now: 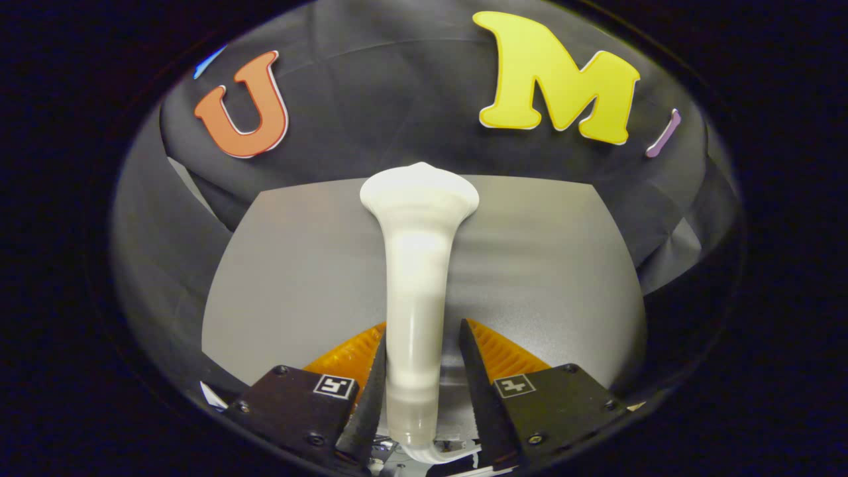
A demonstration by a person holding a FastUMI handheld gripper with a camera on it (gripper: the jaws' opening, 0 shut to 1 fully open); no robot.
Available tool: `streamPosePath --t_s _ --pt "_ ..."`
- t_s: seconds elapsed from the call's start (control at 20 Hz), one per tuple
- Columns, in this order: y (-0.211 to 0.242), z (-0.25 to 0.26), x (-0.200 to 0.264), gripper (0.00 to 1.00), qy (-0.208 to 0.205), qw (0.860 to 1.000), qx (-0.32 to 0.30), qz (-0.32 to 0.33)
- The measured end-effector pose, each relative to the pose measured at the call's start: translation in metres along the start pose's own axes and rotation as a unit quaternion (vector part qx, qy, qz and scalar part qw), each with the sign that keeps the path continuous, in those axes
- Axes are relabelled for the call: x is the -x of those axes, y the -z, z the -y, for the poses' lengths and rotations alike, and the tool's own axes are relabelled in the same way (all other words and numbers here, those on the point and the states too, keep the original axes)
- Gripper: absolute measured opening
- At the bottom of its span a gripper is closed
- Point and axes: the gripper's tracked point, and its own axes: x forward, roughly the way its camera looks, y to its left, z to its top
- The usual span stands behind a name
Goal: Iron the clothes twice with a garment steamer, once on the left side and once on the right side.
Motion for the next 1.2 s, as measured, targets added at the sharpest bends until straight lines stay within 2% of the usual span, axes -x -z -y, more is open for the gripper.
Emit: streamPosePath --t_s 0.2,0.45,0.65,0.85,1.0,1.2 --pt "-0.001 -0.007 0.000 0.39 -0.023 1.000 -0.004 0.019" --pt "-0.003 -0.012 0.006 0.32 -0.078 0.993 -0.009 0.084" --pt "-0.010 -0.004 0.035 0.30 -0.077 0.982 -0.014 0.175" --pt "-0.005 0.003 0.085 0.30 -0.107 0.961 -0.024 0.253" --pt "-0.003 0.013 0.144 0.30 -0.132 0.939 -0.031 0.317" --pt "0.006 0.033 0.238 0.30 -0.149 0.897 -0.027 0.414"
